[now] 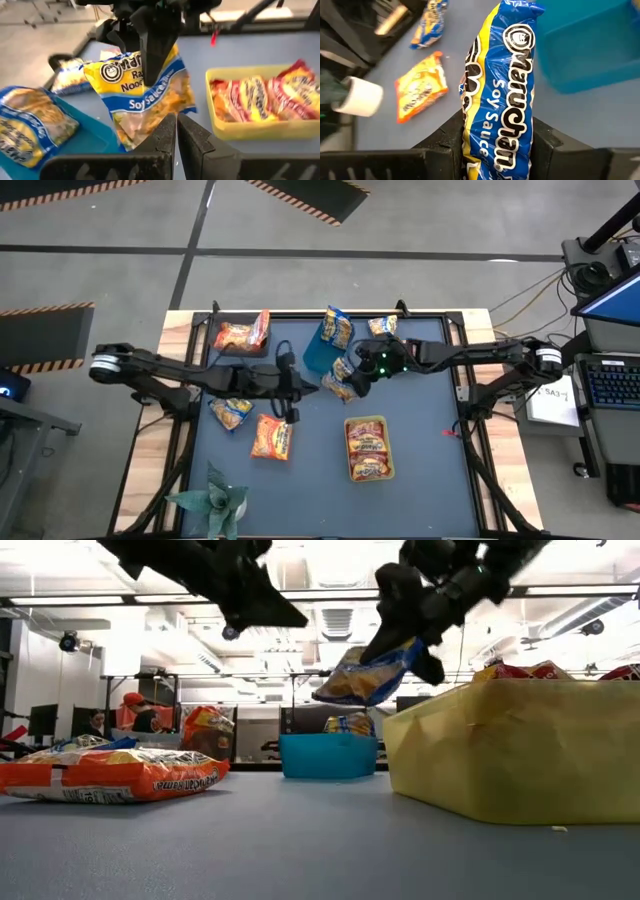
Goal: Sort Maruchan noodles
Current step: Put the blue noodle pack into the blue bin
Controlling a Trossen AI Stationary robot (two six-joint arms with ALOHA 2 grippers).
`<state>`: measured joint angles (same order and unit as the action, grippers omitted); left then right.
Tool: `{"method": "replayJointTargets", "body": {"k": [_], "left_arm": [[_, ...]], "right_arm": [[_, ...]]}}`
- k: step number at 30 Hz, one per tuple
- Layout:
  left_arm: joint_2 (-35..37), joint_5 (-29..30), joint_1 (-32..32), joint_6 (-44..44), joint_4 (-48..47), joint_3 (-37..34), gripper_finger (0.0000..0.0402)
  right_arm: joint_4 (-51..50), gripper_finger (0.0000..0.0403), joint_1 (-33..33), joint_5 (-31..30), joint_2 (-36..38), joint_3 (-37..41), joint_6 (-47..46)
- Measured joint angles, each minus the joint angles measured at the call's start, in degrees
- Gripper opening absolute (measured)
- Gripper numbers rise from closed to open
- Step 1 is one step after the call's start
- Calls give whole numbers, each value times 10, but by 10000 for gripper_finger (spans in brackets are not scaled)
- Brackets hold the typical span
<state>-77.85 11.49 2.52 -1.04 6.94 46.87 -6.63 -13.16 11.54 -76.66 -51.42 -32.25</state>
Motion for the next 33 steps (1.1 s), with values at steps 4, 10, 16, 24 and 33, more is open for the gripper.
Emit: {"method": "replayJointTargets", "body": {"k": [4, 10, 16, 24, 33], "left_arm": [[43, 2, 0, 0, 48, -36, 0], [97, 56, 0, 2, 81, -69, 0], [132, 92, 0, 2, 81, -86, 0], [150, 110, 0, 5, 81, -112, 0], [149, 136, 0, 7, 81, -117, 0]], "right_arm": [[-94, 128, -15, -28, -22, -81, 63], [-196, 129, -54, -26, -87, -209, 151], [-250, 129, -91, -31, -171, -320, 290], [-322, 129, -135, -43, -280, -422, 374], [-328, 129, -151, -67, -330, -438, 369]]}}
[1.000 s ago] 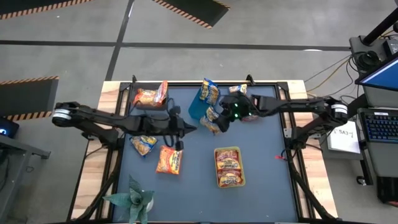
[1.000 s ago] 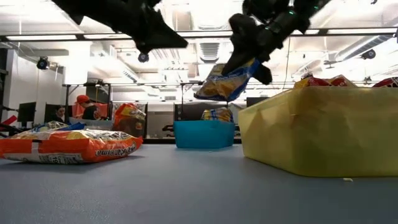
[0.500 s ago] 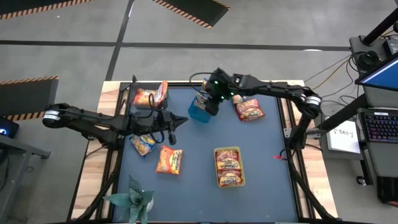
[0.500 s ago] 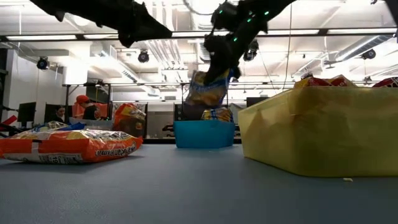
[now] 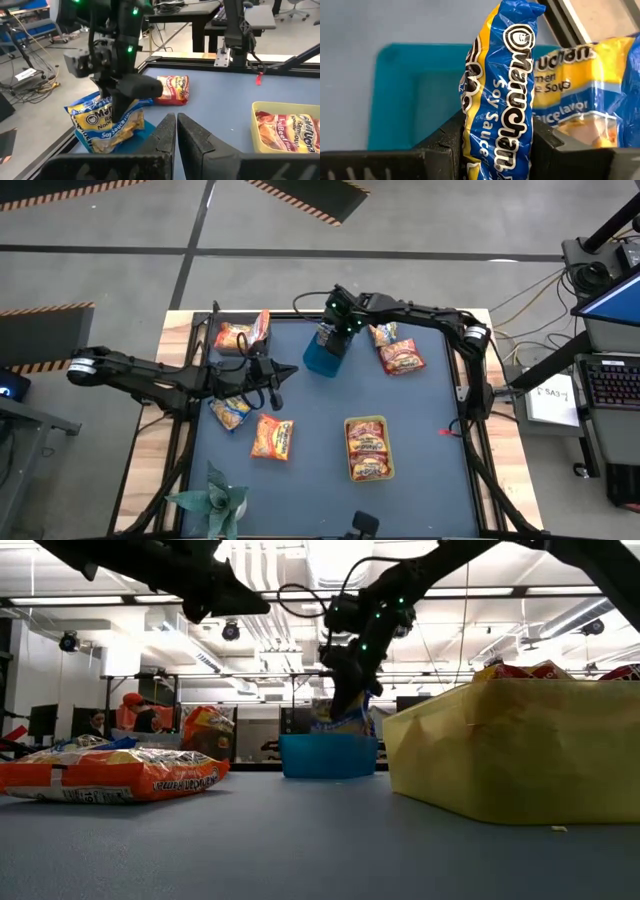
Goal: Sort Maruchan noodles
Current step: Put the blue noodle pack into the blue bin, then put the red noodle pack into the yellow bin
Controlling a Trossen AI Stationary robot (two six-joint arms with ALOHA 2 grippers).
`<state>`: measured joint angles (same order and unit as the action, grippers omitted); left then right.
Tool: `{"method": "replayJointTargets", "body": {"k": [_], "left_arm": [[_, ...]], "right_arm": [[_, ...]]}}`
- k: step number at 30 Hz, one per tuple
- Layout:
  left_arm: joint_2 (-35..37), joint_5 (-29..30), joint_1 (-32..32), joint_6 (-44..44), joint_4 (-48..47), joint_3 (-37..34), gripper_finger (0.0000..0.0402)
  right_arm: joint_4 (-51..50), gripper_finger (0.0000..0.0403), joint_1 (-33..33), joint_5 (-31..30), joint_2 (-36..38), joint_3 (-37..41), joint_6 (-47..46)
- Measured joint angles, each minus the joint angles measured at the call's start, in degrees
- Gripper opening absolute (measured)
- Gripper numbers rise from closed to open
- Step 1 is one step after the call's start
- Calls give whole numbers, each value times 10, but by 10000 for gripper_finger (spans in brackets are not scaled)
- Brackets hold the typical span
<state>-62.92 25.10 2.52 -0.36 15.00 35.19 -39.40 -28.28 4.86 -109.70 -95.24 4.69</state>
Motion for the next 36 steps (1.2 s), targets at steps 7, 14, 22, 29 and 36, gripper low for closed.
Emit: {"method": "replayJointTargets", "body": {"k": [7, 14, 22, 29, 36], "left_arm": [[-1, 0, 0, -3, 0, 4, 0], [-1, 0, 0, -4, 0, 3, 0], [-1, 0, 0, -2, 0, 3, 0], [-1, 0, 0, -2, 0, 3, 0], [-1, 0, 0, -2, 0, 3, 0]], "right_arm": [[11, 130, 0, -40, -29, 1, 3], [13, 146, 0, -40, -37, 2, 5], [6, 189, 0, -55, -31, 2, 5], [-1, 191, 0, -99, -10, 2, 17], [-6, 190, 0, -109, 34, 1, 11]]}}
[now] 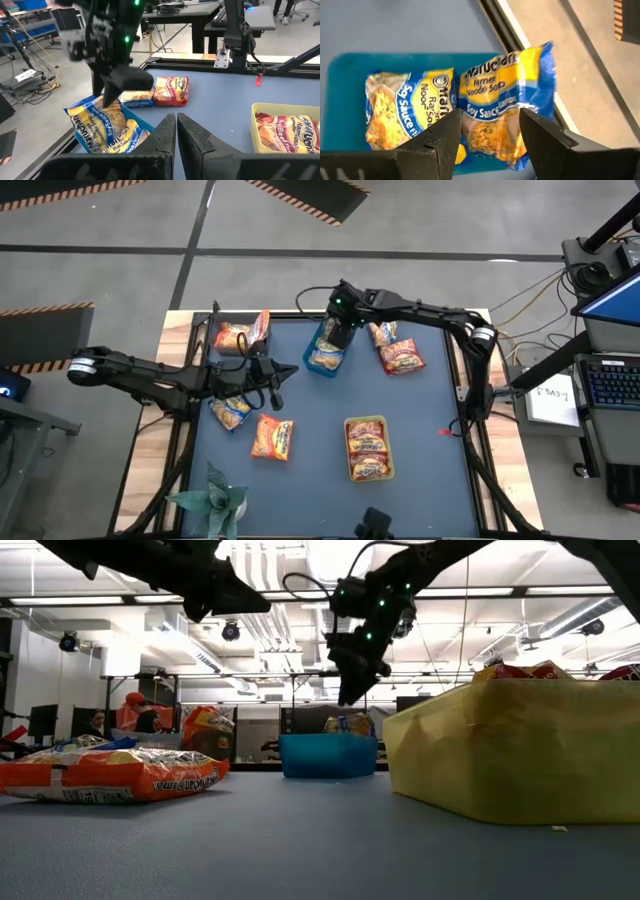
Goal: Sort Maruchan noodles
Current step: Put the red noodle pack into the yellow bin
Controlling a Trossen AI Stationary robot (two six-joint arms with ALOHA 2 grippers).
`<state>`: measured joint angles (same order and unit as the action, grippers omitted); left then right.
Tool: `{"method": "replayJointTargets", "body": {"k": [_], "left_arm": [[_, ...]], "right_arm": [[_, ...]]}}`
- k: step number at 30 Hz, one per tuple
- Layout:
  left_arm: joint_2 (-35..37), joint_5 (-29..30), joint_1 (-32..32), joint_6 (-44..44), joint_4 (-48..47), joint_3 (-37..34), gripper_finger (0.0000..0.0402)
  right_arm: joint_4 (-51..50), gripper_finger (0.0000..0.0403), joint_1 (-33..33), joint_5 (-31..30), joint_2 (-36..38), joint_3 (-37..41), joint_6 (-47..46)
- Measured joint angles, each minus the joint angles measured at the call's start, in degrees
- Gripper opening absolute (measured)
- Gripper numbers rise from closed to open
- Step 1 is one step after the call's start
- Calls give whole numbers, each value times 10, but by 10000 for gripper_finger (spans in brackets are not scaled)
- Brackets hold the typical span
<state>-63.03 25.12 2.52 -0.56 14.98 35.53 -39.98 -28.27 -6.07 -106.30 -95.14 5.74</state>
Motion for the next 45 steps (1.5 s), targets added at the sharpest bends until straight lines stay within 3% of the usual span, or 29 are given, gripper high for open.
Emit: {"method": "replayJointTargets", "body": {"k": [6, 17, 30, 45], "left_arm": [[-9, 0, 0, 0, 0, 0, 0], [-23, 0, 0, 12, 0, 0, 0], [-22, -2, 1, 62, -36, 0, 0], [-23, -3, 1, 101, -49, 0, 0]], "right_arm": [[-1, 151, 0, 0, 9, -1, -11], [-4, 15, 17, 5, 15, 26, -28], [-46, 9, 73, 5, 99, 63, -74], [50, 9, 119, -3, 267, 310, -202]]}}
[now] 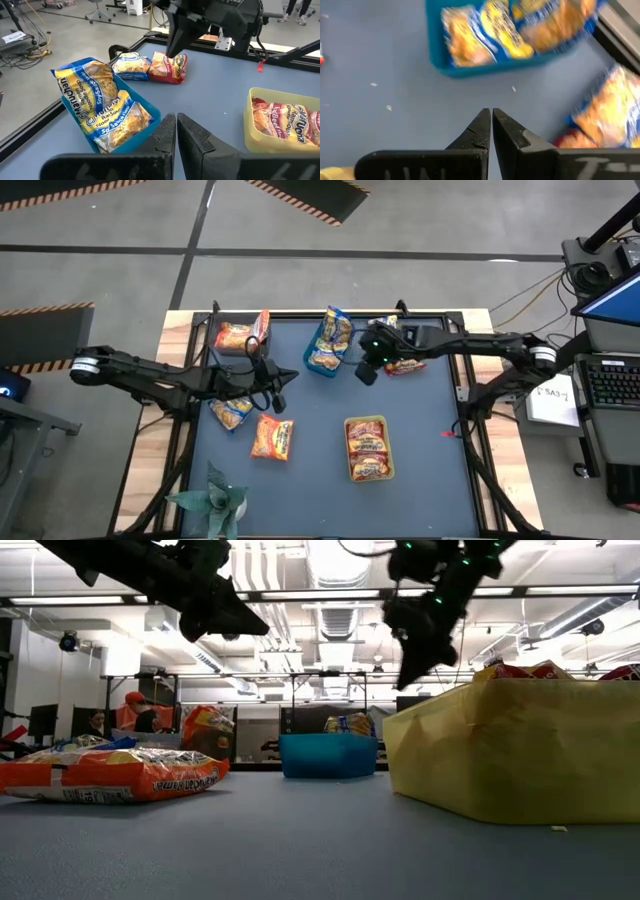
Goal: Sort Maruchan noodles
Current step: Put the red noodle pack into the yellow bin
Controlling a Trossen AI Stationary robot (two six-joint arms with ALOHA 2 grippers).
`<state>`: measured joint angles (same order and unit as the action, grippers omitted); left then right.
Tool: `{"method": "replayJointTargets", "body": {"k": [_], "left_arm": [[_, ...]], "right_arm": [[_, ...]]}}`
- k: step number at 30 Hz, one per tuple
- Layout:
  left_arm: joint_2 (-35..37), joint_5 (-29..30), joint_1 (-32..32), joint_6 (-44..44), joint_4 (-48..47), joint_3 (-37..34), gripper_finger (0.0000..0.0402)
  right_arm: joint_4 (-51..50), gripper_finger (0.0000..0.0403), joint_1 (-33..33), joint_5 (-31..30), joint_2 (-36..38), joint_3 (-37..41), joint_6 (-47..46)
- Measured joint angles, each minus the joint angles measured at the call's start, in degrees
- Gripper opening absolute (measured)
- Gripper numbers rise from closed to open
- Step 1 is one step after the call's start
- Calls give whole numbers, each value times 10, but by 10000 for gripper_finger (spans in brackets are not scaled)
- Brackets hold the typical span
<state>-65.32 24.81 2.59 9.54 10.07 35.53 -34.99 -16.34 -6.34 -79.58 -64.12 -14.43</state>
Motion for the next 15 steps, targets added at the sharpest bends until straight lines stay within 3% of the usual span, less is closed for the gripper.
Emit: {"method": "replayJointTargets", "body": {"k": [15], "left_arm": [[-1, 0, 0, 1, 3, 0, 0]], "right_arm": [[-16, 9, -75, -151, 56, 194, -147]]}}
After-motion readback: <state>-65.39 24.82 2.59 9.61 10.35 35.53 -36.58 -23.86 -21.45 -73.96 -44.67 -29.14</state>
